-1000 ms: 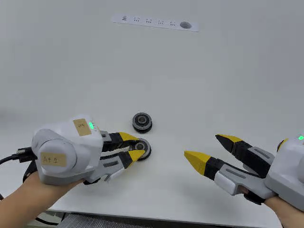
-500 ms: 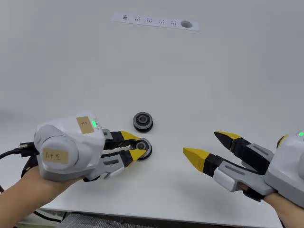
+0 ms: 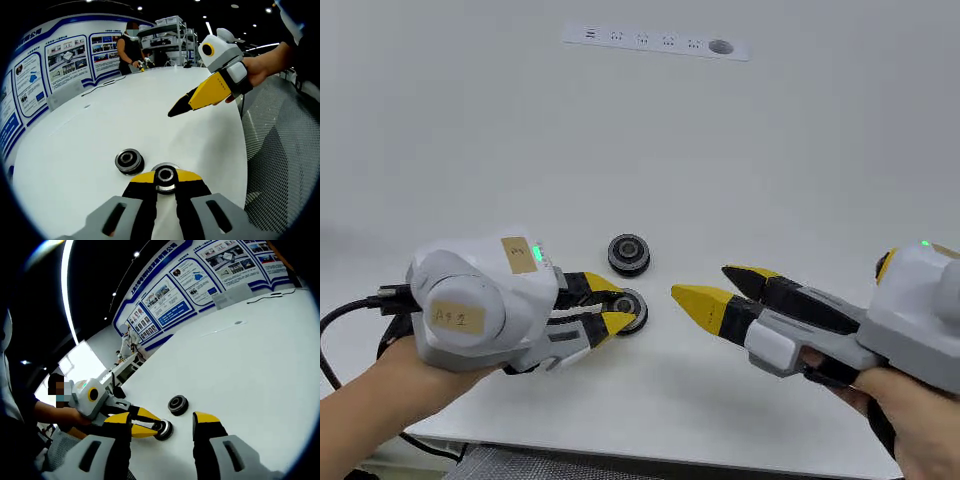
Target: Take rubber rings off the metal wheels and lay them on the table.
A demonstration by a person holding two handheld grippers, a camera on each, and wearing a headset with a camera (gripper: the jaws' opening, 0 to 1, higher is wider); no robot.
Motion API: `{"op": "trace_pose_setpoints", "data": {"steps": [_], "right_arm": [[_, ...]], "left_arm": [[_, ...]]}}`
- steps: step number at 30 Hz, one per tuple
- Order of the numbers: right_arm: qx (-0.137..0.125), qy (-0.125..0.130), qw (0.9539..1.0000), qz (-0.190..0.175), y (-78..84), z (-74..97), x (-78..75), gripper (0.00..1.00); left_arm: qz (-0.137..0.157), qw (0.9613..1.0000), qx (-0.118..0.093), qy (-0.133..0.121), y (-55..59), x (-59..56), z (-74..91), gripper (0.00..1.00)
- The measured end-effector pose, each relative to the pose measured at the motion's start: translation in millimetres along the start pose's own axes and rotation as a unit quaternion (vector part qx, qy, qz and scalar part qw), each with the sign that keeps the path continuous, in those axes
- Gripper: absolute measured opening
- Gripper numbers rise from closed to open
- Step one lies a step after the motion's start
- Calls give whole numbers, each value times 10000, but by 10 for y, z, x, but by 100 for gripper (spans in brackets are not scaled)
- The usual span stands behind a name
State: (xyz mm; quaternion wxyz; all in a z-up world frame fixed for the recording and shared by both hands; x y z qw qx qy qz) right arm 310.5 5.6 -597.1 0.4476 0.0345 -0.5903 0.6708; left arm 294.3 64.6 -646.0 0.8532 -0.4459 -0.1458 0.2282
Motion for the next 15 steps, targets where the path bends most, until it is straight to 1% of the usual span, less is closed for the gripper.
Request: {"op": "trace_pose_setpoints", "data": {"steps": [2, 5, 7, 9, 10, 13, 15], "right_arm": [[65, -53, 10000, -52, 15, -40, 16, 50], [277, -126, 9995, -4, 95, -106, 43, 50], [366, -141, 9992, -32, 142, -131, 48, 51], [445, -163, 9988, -133, 196, -160, 47, 51], [470, -171, 9984, -257, 220, -176, 53, 50], [459, -204, 9966, -660, 245, -218, 78, 46], [446, -154, 9961, -740, 253, -258, 51, 47]], "left_arm": [[-16, 10000, 25, 16, 1, 1, -1, 13], [-38, 10000, 48, 30, 3, 3, 0, 13], [-45, 10000, 54, 34, 3, 4, -1, 13], [-46, 10000, 67, 34, 3, 7, -2, 13], [-41, 10000, 77, 33, 1, 7, -3, 13], [-59, 9999, 105, 29, -3, 6, -2, 13], [-79, 9999, 134, 40, -4, 6, -3, 13]]}}
Point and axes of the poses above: the centre of the closed fingertips' face, and the gripper's own axes: z roughly backward along the fingers, x roughly to its left, y roughly out of its underside, the point moved 1 cm from there along z, roughly backward along the fingers, and after that the axes turned 2 degrees about y, right-handed, at the moved point
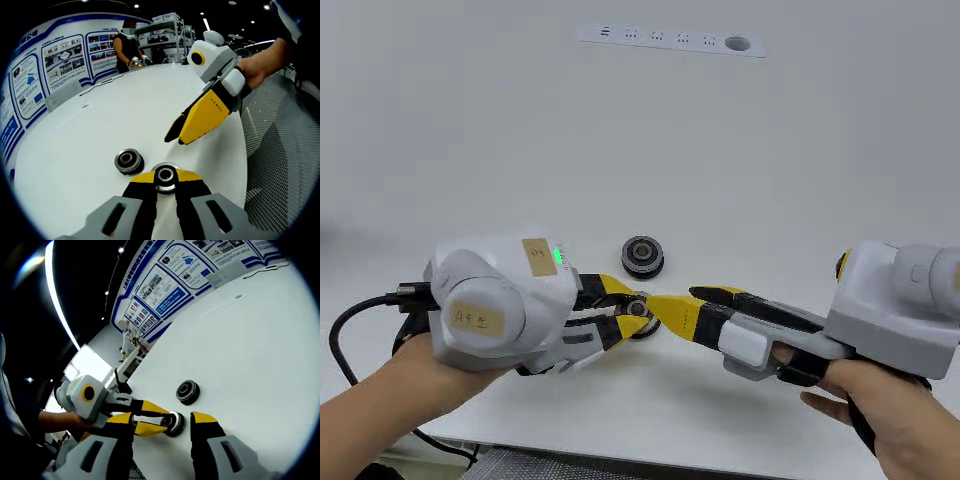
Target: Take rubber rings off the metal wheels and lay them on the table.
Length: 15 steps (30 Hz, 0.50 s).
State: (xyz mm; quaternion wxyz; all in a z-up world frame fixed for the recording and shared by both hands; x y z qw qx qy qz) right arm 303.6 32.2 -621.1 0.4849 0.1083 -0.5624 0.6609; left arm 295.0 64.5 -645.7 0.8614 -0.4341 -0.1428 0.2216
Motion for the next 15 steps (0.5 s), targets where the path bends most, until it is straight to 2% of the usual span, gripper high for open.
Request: {"op": "trace_pose_setpoints", "data": {"steps": [5, 11, 15], "right_arm": [[167, -72, 9991, -390, 44, -86, -9, 48], [455, -97, 9977, -502, 143, -131, -25, 50], [559, -136, 9966, -587, 192, -147, -8, 47]], "left_arm": [[-23, 10000, 28, 26, 1, 1, -4, 13], [-42, 10000, 31, 48, 3, 0, -5, 13], [-61, 10000, 50, 53, 2, -1, -5, 13]]}}
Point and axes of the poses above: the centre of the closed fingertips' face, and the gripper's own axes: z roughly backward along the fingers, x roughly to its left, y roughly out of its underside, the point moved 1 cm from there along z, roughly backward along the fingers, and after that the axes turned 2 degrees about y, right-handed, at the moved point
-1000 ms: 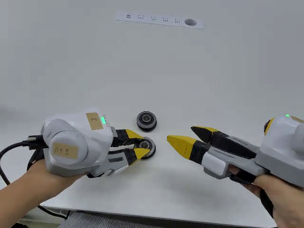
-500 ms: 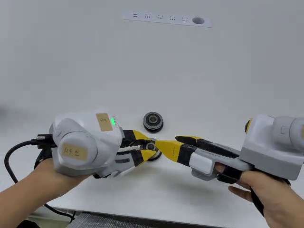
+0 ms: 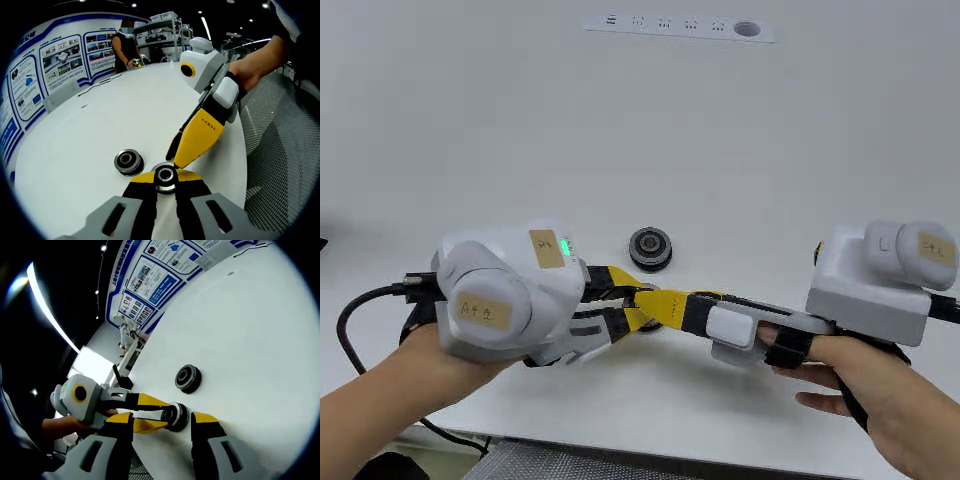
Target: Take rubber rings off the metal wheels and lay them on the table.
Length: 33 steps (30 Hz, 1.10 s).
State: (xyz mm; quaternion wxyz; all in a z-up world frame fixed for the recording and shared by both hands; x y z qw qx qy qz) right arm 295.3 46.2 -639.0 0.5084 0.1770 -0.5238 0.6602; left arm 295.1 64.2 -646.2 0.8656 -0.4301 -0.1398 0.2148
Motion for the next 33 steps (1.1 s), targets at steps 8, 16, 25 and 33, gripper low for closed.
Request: {"op": "trace_pose_setpoints", "data": {"steps": [8, 16, 25, 33], "right_arm": [[87, -21, 9999, -125, 26, -39, 13, 47], [131, -58, 9997, -196, 37, -46, 25, 47], [81, -101, 9997, -229, 21, -17, 49, 46], [105, -86, 9997, -222, 30, -22, 46, 46]], "left_arm": [[-24, 10000, 16, 26, 0, -2, -3, 13], [-24, 10000, 13, 38, -1, -3, -2, 13], [-24, 10000, 17, 39, -5, -4, -3, 13], [-30, 10000, 22, 41, -3, -3, -2, 13]]}}
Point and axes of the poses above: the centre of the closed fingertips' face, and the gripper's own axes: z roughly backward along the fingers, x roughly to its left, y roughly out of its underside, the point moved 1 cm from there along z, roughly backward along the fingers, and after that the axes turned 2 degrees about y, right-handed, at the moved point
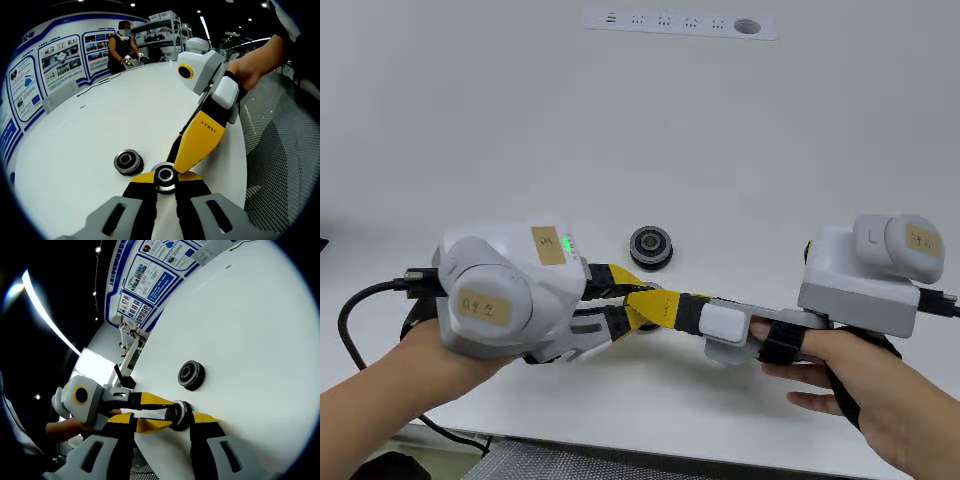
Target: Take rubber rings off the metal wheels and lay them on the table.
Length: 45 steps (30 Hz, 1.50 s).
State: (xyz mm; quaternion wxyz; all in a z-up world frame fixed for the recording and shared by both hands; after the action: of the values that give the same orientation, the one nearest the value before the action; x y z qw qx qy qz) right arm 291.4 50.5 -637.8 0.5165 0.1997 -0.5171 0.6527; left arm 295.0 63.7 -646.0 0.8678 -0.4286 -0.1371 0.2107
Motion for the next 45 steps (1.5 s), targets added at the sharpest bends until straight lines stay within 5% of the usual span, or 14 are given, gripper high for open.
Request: {"op": "trace_pose_setpoints", "data": {"steps": [21, 45], "right_arm": [[22, 33, 9996, 282, -69, -94, 55, 51], [366, -12, 9984, 442, 0, -38, 65, 51]], "left_arm": [[-35, 9999, 108, 55, -1, -3, -4, 12], [11, 9999, 134, 93, 2, 10, -9, 12]]}}
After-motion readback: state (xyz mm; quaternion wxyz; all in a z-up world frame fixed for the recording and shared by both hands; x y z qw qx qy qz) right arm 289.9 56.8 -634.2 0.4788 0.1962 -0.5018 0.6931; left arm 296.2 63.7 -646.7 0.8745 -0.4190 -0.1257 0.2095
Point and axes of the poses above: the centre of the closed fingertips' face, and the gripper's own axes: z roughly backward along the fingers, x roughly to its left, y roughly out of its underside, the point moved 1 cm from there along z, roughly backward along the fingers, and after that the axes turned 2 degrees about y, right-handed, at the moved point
